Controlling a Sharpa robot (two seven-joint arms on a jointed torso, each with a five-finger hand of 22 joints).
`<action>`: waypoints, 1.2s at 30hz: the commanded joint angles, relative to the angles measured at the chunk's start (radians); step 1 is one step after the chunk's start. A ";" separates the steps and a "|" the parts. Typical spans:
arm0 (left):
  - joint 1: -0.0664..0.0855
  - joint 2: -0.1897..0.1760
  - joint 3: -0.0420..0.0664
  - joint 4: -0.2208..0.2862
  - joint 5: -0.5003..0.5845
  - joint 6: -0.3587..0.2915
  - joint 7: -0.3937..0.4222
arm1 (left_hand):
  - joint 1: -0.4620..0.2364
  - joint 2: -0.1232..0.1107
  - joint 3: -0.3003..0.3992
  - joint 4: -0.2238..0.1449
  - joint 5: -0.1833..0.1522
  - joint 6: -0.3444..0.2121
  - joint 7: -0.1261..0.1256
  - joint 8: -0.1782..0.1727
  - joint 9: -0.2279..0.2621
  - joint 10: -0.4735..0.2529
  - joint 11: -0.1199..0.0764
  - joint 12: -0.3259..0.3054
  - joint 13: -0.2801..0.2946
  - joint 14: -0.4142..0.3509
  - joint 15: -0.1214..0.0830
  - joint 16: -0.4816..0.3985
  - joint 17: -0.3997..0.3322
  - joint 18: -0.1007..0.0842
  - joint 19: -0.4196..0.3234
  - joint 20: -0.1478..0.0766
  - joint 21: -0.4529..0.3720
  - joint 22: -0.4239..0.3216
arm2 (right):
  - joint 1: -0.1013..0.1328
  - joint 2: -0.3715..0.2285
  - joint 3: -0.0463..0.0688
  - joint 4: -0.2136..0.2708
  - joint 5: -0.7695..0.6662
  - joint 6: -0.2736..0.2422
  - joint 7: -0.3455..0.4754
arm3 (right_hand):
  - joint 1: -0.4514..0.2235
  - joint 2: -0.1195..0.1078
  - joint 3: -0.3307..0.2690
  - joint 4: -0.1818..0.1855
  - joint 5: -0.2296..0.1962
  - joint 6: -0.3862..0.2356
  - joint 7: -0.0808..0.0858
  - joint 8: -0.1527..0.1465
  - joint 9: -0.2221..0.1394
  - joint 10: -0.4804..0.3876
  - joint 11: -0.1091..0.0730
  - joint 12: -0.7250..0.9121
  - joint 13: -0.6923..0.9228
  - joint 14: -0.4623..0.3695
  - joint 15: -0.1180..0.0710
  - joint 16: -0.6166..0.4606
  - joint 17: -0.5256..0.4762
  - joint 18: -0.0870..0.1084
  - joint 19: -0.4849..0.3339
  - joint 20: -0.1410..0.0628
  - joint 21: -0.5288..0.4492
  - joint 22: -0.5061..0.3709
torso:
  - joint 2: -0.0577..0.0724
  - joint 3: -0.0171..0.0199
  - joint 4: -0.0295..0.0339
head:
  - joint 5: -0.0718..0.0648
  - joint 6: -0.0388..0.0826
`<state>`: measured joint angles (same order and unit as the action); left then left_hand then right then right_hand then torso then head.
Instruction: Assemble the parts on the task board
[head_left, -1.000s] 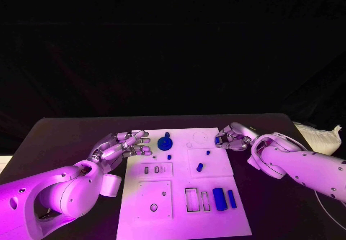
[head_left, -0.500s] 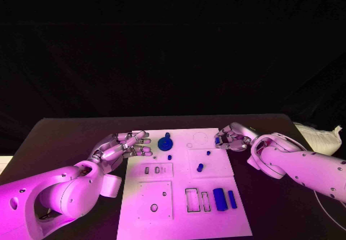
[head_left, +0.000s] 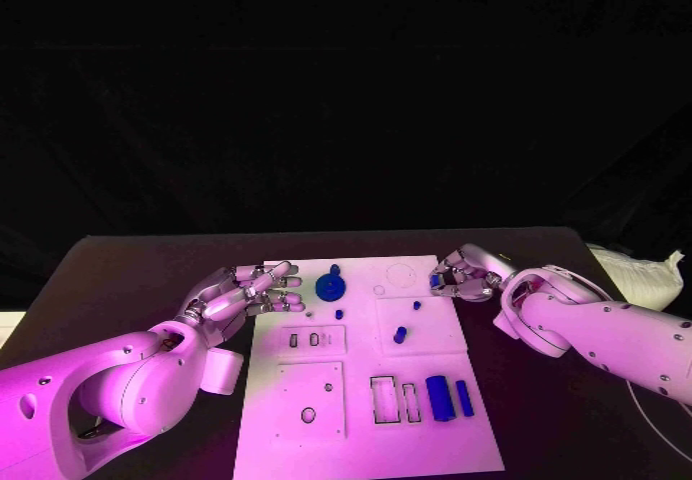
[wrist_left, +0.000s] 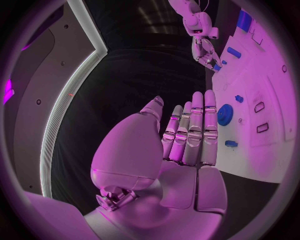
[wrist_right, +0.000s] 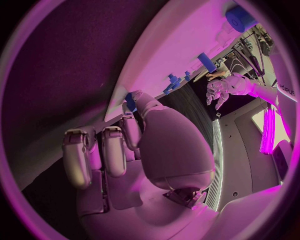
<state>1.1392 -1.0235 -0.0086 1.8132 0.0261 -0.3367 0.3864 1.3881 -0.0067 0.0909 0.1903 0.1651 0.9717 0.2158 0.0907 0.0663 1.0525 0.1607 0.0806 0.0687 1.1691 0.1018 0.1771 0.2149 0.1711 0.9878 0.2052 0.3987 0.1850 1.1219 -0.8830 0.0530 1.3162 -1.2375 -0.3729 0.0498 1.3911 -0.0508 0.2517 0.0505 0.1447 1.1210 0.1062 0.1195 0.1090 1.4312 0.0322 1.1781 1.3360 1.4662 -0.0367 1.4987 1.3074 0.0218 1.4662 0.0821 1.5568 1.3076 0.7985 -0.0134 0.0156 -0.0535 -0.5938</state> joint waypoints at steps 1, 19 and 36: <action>0.001 0.001 0.001 0.001 0.001 0.019 0.003 | 0.003 0.004 -0.001 -0.006 -0.003 0.002 0.003 -0.006 -0.001 0.003 0.001 -0.004 -0.001 0.009 0.001 -0.004 0.001 0.010 0.004 0.001 0.007 0.001 | -0.001 0.003 0.000 0.001 -0.001 -0.024 0.022 | 0.025 0.039 0.010 -0.003 0.000 0.027 -0.013 0.015 0.013 0.013 -0.020 0.005 -0.002 0.081 -0.012 0.008 0.152 -0.017 0.091 -0.011 0.006 0.246 | 0.000 0.0003 -0.0002 | 0.000 0.000; 0.001 0.001 0.000 -0.015 0.001 0.018 0.004 | 0.004 0.006 -0.001 -0.007 -0.006 0.002 0.004 -0.008 -0.001 0.002 0.001 -0.006 -0.002 0.010 0.001 -0.005 0.003 0.010 0.004 0.001 0.007 0.001 | 0.017 0.000 0.006 0.147 0.013 -0.078 -0.073 | 0.010 0.043 0.011 -0.008 0.017 0.043 -0.024 0.023 0.023 0.018 -0.030 0.001 -0.003 0.081 -0.023 0.009 0.154 -0.018 0.093 -0.024 0.007 0.248 | -0.008 -0.0037 -0.0017 | 0.008 -0.001; 0.000 0.024 -0.001 -0.084 0.021 0.009 0.018 | 0.005 0.007 -0.001 -0.008 -0.006 0.002 0.003 -0.008 -0.001 0.003 0.001 -0.006 -0.001 0.010 0.001 -0.005 0.003 0.010 0.004 0.001 0.007 0.001 | 0.006 0.195 -0.023 0.314 -0.260 0.003 -0.323 | -0.008 0.047 0.011 -0.002 0.021 0.031 -0.021 0.013 0.023 0.017 -0.028 -0.007 -0.006 0.079 -0.023 0.003 0.145 -0.017 0.090 -0.026 0.005 0.245 | -0.039 -0.0187 0.0069 | 0.049 -0.036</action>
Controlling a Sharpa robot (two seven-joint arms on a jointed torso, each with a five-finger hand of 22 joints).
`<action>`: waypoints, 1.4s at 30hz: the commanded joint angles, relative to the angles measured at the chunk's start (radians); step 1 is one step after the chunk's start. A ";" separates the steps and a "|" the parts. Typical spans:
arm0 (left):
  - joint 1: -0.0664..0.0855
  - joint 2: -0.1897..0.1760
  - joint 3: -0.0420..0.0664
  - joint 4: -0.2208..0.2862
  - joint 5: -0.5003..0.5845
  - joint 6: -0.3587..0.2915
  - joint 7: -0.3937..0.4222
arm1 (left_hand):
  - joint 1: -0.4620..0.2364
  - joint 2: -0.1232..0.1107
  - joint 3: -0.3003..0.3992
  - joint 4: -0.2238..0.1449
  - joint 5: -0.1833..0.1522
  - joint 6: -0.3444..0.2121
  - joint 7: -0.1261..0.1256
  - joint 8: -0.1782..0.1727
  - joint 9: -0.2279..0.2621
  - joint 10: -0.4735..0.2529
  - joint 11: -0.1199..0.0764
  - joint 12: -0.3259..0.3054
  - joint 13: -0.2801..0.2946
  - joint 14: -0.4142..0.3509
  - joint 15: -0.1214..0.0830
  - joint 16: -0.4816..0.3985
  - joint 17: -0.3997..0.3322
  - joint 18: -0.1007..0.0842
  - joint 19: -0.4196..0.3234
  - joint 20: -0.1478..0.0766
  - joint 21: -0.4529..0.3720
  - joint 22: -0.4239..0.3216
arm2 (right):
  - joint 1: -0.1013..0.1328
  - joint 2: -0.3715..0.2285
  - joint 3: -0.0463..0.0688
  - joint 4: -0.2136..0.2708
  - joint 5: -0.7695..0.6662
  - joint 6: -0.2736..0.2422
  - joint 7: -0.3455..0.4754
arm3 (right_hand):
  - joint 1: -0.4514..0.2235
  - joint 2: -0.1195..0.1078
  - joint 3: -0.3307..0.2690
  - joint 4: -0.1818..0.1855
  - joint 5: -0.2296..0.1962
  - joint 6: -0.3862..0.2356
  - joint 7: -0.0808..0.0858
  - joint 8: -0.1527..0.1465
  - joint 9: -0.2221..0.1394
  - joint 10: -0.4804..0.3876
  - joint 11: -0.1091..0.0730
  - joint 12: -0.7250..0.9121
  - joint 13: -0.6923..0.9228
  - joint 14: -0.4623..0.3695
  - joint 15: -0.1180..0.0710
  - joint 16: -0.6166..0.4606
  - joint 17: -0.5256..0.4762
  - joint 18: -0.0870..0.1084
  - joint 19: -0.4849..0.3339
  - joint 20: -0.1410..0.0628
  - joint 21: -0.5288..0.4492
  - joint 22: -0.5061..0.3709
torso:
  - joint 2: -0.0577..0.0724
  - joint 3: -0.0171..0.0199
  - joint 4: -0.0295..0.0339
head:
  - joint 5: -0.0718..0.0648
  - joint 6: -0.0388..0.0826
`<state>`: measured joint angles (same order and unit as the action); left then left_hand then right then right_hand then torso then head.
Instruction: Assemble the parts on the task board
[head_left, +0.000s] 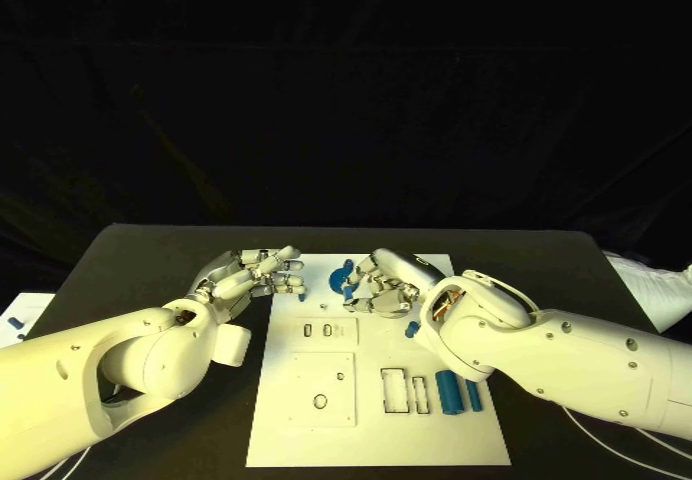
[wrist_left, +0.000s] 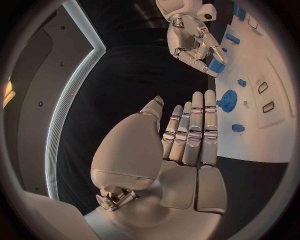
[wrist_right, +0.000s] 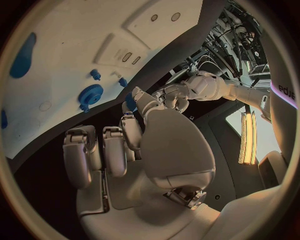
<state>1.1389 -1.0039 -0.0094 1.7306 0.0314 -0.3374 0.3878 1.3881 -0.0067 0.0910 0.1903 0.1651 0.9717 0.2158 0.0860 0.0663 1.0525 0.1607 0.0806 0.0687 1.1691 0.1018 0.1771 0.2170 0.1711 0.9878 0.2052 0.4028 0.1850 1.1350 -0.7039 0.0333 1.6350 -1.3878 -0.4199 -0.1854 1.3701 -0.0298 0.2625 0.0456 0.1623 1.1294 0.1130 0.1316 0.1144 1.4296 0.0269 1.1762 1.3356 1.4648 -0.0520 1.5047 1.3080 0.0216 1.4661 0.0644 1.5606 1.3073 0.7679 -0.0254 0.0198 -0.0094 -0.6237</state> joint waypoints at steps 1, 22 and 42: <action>0.000 0.006 0.000 -0.002 0.018 0.009 0.018 | 0.006 0.007 -0.001 -0.008 -0.006 0.002 0.003 -0.004 -0.001 0.003 0.001 -0.007 -0.001 0.010 0.001 -0.006 0.001 0.010 0.004 0.001 0.003 0.001 | -0.011 0.027 -0.005 -0.008 -0.123 0.055 -0.095 | 0.013 0.026 0.000 0.003 0.003 0.023 -0.028 0.001 0.018 0.018 -0.023 -0.005 -0.006 0.081 -0.008 -0.003 0.144 -0.017 0.090 -0.009 0.001 0.245 | -0.009 -0.0076 0.0032 | 0.005 -0.009; 0.000 0.012 0.000 0.005 0.024 0.010 0.018 | 0.006 0.007 -0.001 -0.008 -0.006 0.002 0.003 -0.004 -0.001 0.003 0.001 -0.007 -0.001 0.010 0.001 -0.006 0.001 0.010 0.004 0.001 0.003 0.001 | -0.061 0.116 -0.021 -0.063 -0.259 0.121 -0.152 | -0.002 0.015 -0.007 0.006 0.009 0.019 -0.025 -0.004 0.018 0.018 -0.021 -0.007 -0.005 0.080 -0.006 -0.005 0.143 -0.016 0.089 -0.008 0.001 0.244 | -0.007 -0.0069 0.0033 | 0.016 -0.022; 0.000 0.014 0.000 0.003 0.024 0.015 0.015 | 0.007 0.008 0.000 -0.010 -0.006 0.003 0.004 -0.005 -0.001 0.003 0.001 -0.007 -0.001 0.009 0.001 -0.007 0.003 0.010 0.003 0.002 0.003 0.001 | -0.067 0.120 -0.022 -0.073 -0.323 0.163 -0.216 | -0.017 0.006 -0.013 0.011 0.011 0.020 -0.025 -0.007 0.019 0.018 -0.021 -0.008 -0.005 0.080 -0.006 -0.006 0.142 -0.016 0.089 -0.008 0.001 0.244 | -0.009 -0.0070 0.0045 | 0.016 -0.032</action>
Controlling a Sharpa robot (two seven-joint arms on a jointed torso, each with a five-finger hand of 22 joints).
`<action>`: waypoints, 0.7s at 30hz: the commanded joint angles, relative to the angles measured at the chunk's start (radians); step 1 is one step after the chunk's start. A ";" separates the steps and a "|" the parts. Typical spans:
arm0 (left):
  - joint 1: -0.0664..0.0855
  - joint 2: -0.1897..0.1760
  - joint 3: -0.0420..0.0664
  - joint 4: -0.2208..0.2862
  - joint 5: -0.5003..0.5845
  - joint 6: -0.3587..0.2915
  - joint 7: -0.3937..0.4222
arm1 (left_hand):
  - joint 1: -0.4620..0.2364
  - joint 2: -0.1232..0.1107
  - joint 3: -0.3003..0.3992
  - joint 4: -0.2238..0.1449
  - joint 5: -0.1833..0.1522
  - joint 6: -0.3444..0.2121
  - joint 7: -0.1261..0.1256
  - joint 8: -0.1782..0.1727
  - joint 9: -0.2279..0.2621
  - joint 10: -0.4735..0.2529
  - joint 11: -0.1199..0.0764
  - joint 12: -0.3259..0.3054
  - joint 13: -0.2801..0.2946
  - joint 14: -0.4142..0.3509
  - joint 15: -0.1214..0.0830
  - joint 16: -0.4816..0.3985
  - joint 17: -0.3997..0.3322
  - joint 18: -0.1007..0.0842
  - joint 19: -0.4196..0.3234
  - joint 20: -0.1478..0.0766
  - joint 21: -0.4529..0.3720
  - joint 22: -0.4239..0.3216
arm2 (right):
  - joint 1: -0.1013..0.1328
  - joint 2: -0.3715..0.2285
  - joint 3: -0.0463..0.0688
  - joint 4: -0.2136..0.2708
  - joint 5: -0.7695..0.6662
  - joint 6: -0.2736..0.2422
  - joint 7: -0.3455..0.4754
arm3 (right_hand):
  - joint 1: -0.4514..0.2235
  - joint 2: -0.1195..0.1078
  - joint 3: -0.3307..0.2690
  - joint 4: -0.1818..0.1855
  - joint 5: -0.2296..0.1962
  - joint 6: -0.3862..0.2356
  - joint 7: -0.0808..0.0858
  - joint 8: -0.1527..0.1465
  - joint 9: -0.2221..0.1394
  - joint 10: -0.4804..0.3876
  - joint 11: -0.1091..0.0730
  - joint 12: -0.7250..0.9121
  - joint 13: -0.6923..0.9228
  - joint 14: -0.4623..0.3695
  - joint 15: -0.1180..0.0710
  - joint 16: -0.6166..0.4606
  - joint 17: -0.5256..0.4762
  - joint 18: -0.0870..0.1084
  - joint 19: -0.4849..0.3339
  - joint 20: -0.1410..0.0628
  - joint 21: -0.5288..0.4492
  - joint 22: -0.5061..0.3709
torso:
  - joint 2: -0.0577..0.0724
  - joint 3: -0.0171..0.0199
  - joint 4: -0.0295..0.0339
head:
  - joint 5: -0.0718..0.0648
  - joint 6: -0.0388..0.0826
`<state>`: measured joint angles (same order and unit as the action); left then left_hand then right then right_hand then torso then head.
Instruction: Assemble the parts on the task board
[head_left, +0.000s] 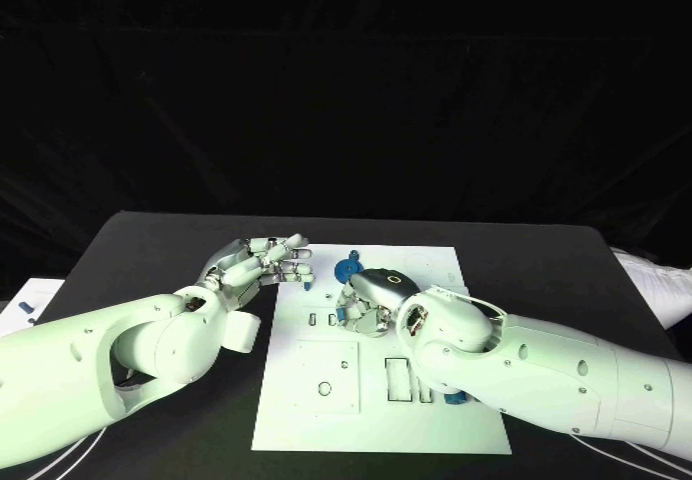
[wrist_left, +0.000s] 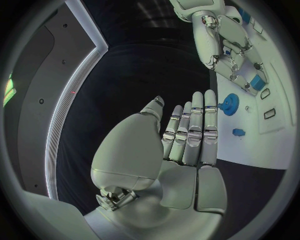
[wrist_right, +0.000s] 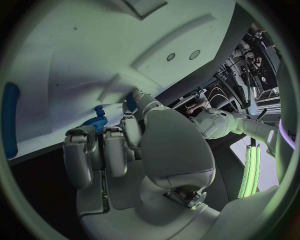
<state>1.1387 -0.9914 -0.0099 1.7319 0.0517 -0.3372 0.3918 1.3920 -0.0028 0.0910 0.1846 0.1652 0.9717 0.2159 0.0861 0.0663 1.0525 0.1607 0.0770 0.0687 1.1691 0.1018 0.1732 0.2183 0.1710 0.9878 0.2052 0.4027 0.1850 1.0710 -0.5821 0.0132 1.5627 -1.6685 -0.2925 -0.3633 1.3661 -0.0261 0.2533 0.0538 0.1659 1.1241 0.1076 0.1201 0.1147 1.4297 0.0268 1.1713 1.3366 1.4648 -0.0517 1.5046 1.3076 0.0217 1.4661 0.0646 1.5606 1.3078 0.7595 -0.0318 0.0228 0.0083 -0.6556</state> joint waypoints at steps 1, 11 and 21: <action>0.000 0.002 0.000 0.001 0.004 0.015 0.010 | 0.003 0.004 -0.001 -0.005 -0.006 0.003 0.004 -0.005 -0.001 0.003 0.001 -0.004 -0.001 0.009 0.001 -0.004 0.001 0.010 0.003 0.002 0.003 0.001 | -0.003 -0.003 -0.002 0.000 -0.044 0.037 -0.040 | -0.013 0.002 -0.004 0.003 0.008 0.026 -0.020 0.004 0.019 0.018 -0.021 -0.003 -0.006 0.080 -0.006 -0.005 0.143 -0.016 0.089 -0.008 0.001 0.243 | 0.000 -0.0004 0.0017 | -0.001 0.000; 0.000 0.001 0.000 -0.001 0.004 0.017 0.010 | 0.002 0.004 -0.001 -0.005 -0.007 0.003 0.005 -0.005 -0.001 0.003 0.002 -0.004 -0.001 0.009 0.001 -0.004 0.002 0.010 0.002 0.002 0.003 0.001 | -0.006 0.001 -0.002 -0.003 -0.045 0.069 -0.052 | -0.026 -0.008 -0.011 0.009 0.006 0.024 -0.019 0.000 0.019 0.017 -0.020 -0.007 -0.008 0.080 -0.005 -0.008 0.139 -0.016 0.087 -0.007 -0.001 0.241 | 0.000 -0.0002 0.0006 | -0.001 -0.003; 0.000 0.001 0.000 -0.001 0.004 0.020 0.007 | 0.002 0.007 0.000 -0.005 -0.006 0.003 0.007 -0.006 -0.001 0.003 0.003 -0.006 -0.001 0.010 0.001 -0.005 0.003 0.010 0.002 0.002 0.003 0.001 | -0.008 0.003 -0.002 -0.005 -0.042 0.098 -0.065 | -0.063 -0.043 -0.037 0.029 -0.011 0.005 -0.008 -0.019 0.014 0.009 -0.011 -0.025 -0.015 0.078 0.001 -0.015 0.129 -0.013 0.079 -0.003 -0.005 0.232 | 0.000 -0.0012 0.0008 | 0.000 -0.007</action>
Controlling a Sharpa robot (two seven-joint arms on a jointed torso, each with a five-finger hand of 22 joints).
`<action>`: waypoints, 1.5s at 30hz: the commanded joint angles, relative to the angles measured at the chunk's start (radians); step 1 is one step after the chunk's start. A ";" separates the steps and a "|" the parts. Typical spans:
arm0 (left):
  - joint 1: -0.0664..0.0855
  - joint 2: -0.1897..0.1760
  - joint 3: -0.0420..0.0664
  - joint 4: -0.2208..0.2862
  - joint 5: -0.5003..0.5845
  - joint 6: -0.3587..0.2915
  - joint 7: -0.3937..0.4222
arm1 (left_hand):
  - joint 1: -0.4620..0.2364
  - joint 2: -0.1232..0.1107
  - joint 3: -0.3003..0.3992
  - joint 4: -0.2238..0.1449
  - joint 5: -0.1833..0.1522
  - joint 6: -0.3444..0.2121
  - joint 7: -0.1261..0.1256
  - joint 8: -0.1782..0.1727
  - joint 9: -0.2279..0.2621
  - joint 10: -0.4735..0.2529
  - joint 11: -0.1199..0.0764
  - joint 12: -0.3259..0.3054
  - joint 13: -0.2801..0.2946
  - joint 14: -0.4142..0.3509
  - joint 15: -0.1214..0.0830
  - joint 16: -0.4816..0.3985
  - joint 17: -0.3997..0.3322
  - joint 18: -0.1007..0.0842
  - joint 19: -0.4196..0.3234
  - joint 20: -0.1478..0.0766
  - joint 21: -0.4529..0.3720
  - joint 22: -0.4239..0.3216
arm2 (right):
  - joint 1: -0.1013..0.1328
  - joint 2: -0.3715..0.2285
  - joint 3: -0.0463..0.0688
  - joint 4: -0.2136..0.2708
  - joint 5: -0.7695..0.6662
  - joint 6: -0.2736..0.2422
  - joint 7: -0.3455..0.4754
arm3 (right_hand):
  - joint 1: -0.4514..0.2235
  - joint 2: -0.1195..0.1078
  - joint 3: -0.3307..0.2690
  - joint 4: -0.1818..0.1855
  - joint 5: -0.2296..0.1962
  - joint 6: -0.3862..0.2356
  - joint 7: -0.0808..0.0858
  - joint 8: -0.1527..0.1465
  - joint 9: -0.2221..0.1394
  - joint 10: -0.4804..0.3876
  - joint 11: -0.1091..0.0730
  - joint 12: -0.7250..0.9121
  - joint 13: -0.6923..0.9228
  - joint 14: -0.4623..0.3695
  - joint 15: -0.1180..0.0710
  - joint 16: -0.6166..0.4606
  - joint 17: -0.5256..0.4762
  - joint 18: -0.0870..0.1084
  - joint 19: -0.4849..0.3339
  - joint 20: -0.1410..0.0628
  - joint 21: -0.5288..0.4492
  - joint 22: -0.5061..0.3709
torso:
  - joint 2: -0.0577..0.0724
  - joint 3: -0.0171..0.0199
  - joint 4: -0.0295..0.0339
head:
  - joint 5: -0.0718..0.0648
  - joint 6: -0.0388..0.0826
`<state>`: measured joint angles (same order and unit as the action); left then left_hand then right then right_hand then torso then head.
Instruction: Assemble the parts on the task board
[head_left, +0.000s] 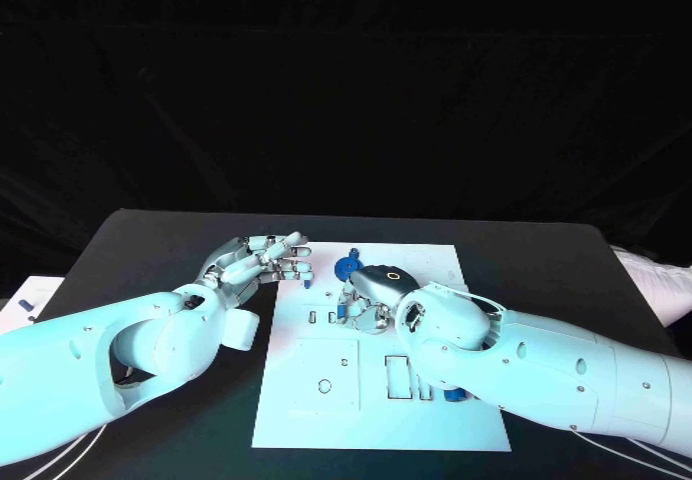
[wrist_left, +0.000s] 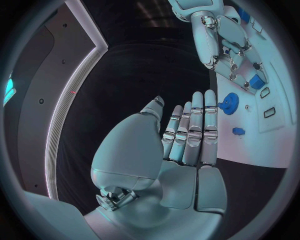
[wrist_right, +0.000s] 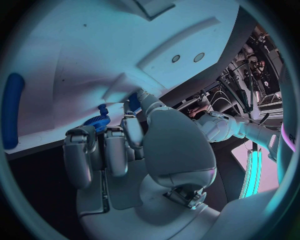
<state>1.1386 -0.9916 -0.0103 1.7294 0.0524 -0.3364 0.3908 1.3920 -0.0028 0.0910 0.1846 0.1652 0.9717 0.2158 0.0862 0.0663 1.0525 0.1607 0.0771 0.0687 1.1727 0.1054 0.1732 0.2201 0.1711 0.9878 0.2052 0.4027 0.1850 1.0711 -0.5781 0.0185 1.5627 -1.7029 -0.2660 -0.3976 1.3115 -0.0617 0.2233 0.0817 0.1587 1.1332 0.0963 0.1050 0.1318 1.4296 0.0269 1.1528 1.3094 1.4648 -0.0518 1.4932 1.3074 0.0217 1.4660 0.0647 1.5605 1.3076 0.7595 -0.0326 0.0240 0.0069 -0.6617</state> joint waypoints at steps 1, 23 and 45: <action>0.000 0.001 0.000 0.001 0.003 0.018 0.008 | 0.002 0.007 0.000 -0.005 -0.006 0.003 0.007 -0.006 -0.001 0.003 0.003 -0.006 -0.001 0.006 -0.002 -0.005 0.002 0.010 0.002 0.002 0.003 0.001 | -0.009 -0.001 -0.007 -0.004 -0.008 0.074 -0.033 | -0.012 -0.011 -0.010 0.003 -0.002 -0.006 0.004 -0.006 -0.003 0.009 -0.011 -0.009 0.011 0.078 0.002 -0.004 0.129 -0.013 0.079 -0.002 -0.006 0.231 | 0.001 -0.0003 -0.0007 | 0.002 -0.001; 0.000 0.001 0.000 0.000 0.003 0.020 0.004 | 0.003 0.009 0.001 -0.006 -0.006 0.003 0.008 -0.007 -0.001 0.002 0.003 -0.006 -0.002 0.006 -0.002 -0.006 0.002 0.010 0.002 0.002 0.003 0.001 | -0.011 -0.005 -0.007 0.009 -0.017 0.069 -0.070 | -0.027 -0.037 -0.031 0.020 0.003 -0.027 0.014 -0.026 -0.010 -0.010 -0.003 -0.054 -0.014 0.076 0.009 -0.010 0.121 -0.011 0.073 0.004 -0.009 0.224 | 0.000 0.0003 -0.0011 | 0.002 -0.004; 0.000 0.003 -0.001 -0.005 0.003 0.025 0.000 | 0.006 0.009 0.002 -0.009 -0.006 0.002 0.009 -0.009 -0.001 0.001 0.004 -0.008 -0.002 0.006 -0.002 -0.007 0.004 0.009 0.002 0.002 0.003 0.001 | -0.019 -0.018 -0.007 0.039 -0.016 -0.108 -0.053 | -0.030 -0.067 -0.074 0.097 -0.041 -0.114 0.036 -0.039 -0.037 -0.041 0.018 -0.120 -0.057 0.072 0.027 -0.024 0.106 -0.008 0.064 0.022 -0.016 0.213 | 0.000 0.0010 0.0000 | 0.000 -0.004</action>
<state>1.1382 -0.9912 -0.0112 1.7247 0.0529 -0.3348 0.3874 1.3961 0.0012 0.0937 0.1820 0.1652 0.9754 0.2195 0.0826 0.0663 1.0525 0.1607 0.0726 0.0687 1.1727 0.1054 0.1693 0.2224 0.1710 0.9878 0.2052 0.4027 0.1850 1.0554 -0.5914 0.0118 1.5967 -1.7173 -0.3117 -0.4523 1.2793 -0.1187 0.1481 0.1738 0.1158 1.0187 0.1420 0.0690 0.0913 1.3951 0.0465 1.0329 1.2527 1.4645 -0.0303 1.4754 1.3079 0.0218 1.4661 0.0792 1.5487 1.3081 0.7600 -0.0321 0.0234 0.0074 -0.6661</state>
